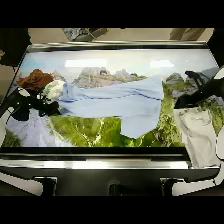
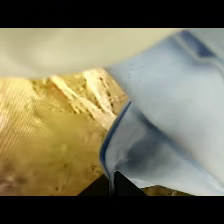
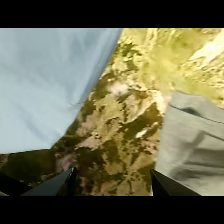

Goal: Fold the shirts.

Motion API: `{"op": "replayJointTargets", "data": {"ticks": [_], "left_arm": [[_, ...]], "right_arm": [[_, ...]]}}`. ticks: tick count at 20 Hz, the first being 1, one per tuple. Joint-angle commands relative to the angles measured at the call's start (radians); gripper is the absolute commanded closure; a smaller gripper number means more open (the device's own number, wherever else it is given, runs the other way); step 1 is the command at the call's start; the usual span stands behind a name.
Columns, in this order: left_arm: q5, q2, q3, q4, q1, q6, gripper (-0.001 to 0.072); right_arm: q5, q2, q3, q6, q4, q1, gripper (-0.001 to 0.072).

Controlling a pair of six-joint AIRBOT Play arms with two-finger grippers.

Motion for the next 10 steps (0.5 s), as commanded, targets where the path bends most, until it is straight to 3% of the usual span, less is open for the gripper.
{"op": "replayJointTargets", "data": {"ticks": [1,4,7,10], "left_arm": [[0.001,0.01,0.0,0.0,-0.002,0.01,0.0674],[0.002,0.021,0.0,0.0,-0.002,0.01,0.0673],[0.001,0.024,0.0,0.0,-0.002,0.01,0.0673],[0.002,0.025,0.0,0.0,-0.001,0.01,0.0673]], "right_arm": [[-0.139,-0.003,-0.161,-0.019,0.142,0.001,0.0146],[-0.206,-0.056,-0.229,-0.014,0.259,0.001,0.0169],[-0.201,-0.131,-0.229,-0.008,0.273,0.001,0.0185],[-0.23,-0.167,-0.229,0.003,0.277,0.034,0.0248]]}}
